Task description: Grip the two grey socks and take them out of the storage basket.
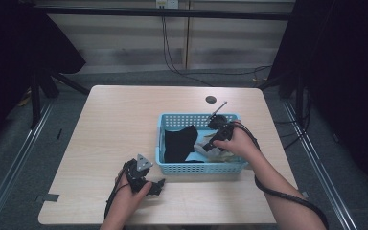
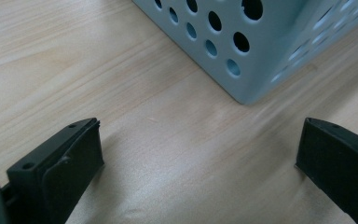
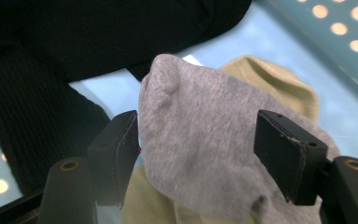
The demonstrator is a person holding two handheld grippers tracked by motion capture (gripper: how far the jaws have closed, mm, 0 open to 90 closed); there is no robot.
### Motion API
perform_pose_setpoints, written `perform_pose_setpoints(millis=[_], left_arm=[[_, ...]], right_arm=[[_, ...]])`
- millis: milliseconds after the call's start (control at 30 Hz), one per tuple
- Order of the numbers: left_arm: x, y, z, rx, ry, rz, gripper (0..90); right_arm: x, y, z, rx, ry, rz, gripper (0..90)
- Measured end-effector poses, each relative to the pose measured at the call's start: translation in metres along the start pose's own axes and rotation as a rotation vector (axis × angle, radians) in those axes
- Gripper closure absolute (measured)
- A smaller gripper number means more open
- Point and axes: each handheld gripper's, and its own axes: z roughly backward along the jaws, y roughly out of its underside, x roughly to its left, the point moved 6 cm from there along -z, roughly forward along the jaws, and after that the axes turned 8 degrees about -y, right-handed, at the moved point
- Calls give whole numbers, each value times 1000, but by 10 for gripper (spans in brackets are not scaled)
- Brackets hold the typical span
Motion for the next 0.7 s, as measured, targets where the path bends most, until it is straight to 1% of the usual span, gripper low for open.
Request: perform_pose_setpoints(millis=[100, 133, 167, 267, 367, 400, 467, 500, 533, 567, 633, 700], left_arm=[[1, 0, 0, 3, -1, -9, 0], [0, 0, 0, -1, -1, -3, 0], [1, 0, 0, 0, -3, -10, 0], [1, 0, 0, -2, -2, -8, 0], [1, 0, 0, 0, -2, -13, 0], [1, 0, 0, -2, -2, -9, 0], [1, 0, 0, -2, -1, -9, 0], [1, 0, 0, 2, -2, -16, 0], [1, 0, 0, -2, -1, -9, 0], [1, 0, 0, 0, -2, -12, 0], [1, 0, 0, 2, -2, -16, 0], [2, 0, 0, 3, -2, -19, 0]], right_arm=[[0, -1, -5, 3, -2, -4, 317], [0, -1, -6, -1, 1, -6, 317], [0, -1, -7, 3, -1, -7, 319], [0, -3, -9, 4, -1, 0, 324], [1, -5, -11, 7, 1, -9, 332], [1, -6, -12, 9, -5, -2, 337], [1, -7, -13, 8, 0, 0, 342], [2, -7, -14, 13, -4, -6, 344], [1, -8, -15, 12, 0, 1, 344], [1, -7, -16, 19, -2, 3, 344], [2, -7, -19, 23, -4, -7, 345], [0, -6, -21, 22, -3, -7, 346]])
